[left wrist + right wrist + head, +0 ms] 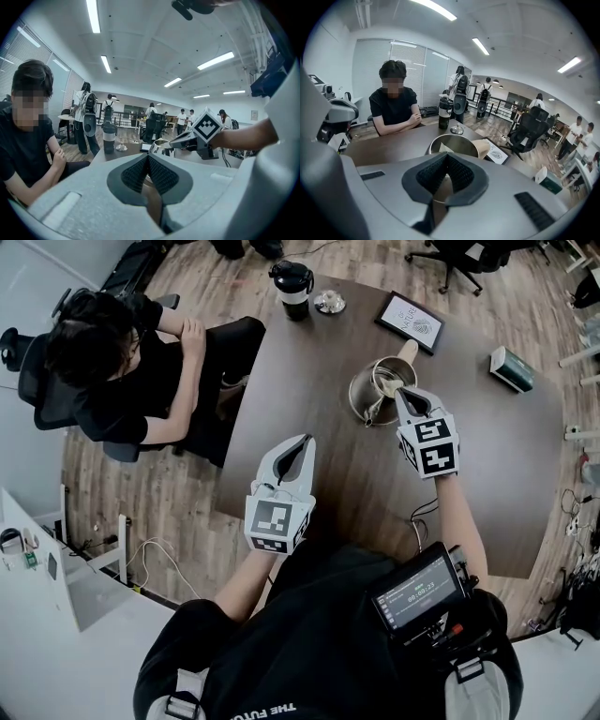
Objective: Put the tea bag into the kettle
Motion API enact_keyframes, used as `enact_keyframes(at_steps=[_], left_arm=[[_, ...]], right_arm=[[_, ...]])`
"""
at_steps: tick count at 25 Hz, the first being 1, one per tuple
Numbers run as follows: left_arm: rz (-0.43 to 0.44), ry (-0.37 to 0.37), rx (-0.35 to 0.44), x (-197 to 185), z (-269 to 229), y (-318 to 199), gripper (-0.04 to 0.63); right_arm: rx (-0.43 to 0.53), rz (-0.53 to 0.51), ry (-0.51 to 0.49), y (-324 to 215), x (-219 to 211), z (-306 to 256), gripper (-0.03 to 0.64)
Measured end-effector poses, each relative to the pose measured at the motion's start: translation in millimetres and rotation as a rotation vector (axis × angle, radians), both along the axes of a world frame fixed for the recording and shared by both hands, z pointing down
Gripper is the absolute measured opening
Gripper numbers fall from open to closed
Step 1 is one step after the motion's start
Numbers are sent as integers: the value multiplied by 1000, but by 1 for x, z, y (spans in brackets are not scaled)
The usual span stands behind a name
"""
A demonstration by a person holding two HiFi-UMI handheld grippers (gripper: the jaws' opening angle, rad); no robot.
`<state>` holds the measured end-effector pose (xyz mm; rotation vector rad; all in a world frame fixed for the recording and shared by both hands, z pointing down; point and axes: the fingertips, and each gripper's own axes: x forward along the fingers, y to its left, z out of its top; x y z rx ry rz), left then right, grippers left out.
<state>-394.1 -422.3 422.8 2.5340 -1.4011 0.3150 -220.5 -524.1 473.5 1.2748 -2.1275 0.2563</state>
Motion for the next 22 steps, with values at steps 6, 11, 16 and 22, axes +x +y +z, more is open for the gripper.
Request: enact_keyframes(at_steps=[6, 11, 16, 22], left_arm=[[-2, -7, -8, -4, 2, 1, 3], [-7, -2, -3, -4, 0, -1, 3], [-11, -8, -5, -7, 1, -2, 3], [-11, -5, -1, -6, 3, -3, 3]], right_arm=[[-5, 11, -28, -1, -3, -1, 6], [5, 15, -33, 0, -2, -1, 7], [11, 8, -36, 0, -3, -1, 8], [10, 11, -47, 1, -2, 4, 9]])
